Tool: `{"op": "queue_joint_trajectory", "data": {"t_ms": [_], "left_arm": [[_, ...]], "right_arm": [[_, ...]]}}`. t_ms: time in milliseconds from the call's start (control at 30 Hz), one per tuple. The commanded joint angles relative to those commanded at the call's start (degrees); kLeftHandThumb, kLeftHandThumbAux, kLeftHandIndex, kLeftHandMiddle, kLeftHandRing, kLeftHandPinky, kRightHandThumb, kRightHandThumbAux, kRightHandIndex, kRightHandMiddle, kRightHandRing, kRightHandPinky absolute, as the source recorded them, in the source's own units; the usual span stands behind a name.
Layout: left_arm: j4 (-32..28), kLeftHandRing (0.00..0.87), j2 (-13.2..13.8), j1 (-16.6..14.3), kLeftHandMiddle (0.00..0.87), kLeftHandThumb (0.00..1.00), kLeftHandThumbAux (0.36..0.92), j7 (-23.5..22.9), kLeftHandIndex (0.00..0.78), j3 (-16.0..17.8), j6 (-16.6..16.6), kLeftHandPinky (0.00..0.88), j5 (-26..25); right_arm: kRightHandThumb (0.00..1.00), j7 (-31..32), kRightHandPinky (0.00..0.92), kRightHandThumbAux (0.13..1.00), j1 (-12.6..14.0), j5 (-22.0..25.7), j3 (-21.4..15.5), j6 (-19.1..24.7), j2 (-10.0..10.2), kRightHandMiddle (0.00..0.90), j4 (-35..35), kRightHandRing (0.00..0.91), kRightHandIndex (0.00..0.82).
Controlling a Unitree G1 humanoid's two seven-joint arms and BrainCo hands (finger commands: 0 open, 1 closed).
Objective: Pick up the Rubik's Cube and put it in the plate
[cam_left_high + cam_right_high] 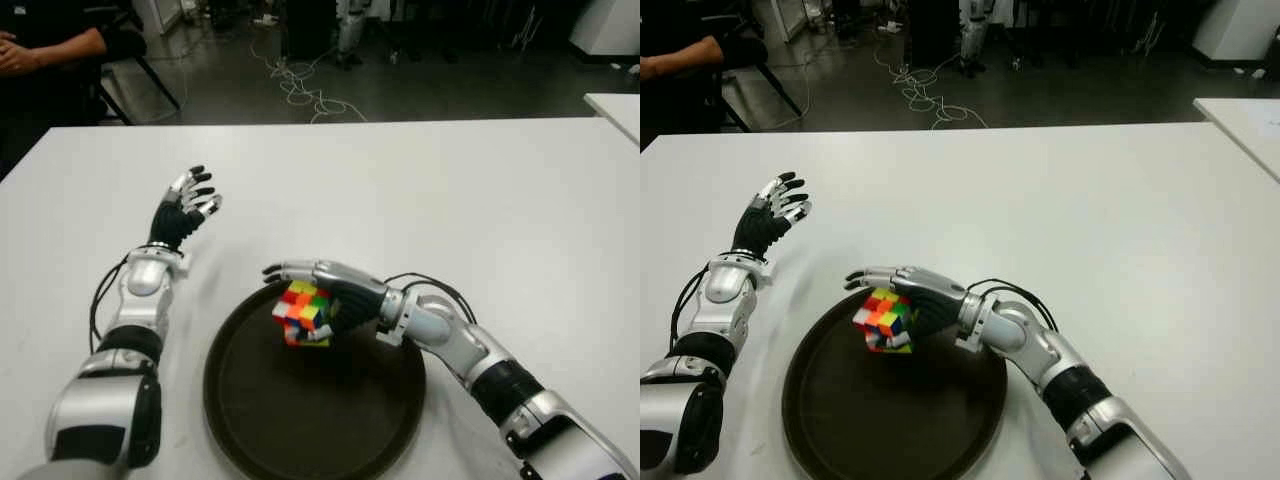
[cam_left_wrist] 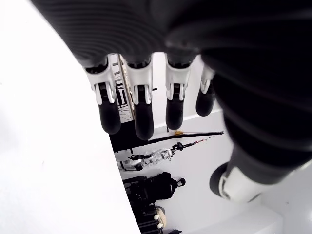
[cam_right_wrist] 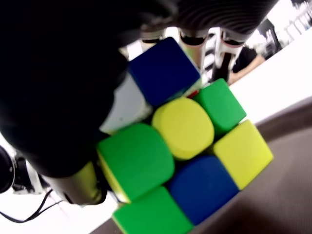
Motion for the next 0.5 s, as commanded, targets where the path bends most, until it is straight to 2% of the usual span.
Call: {"op": "queue_joint_trajectory", "data": {"t_ms": [500], "left_arm": [[-0.5,0.165,-0.3,0.2,0.165,0.236,0.686,-0.1,0.094,-0.2,-1.1,0.199,0.1]], "right_arm": [[0.0,-2.9,0.0,0.752,-0.2,-3.0,-1.8,1.8,-0.3,0.0,-1.0,0.0,0.0]]}}
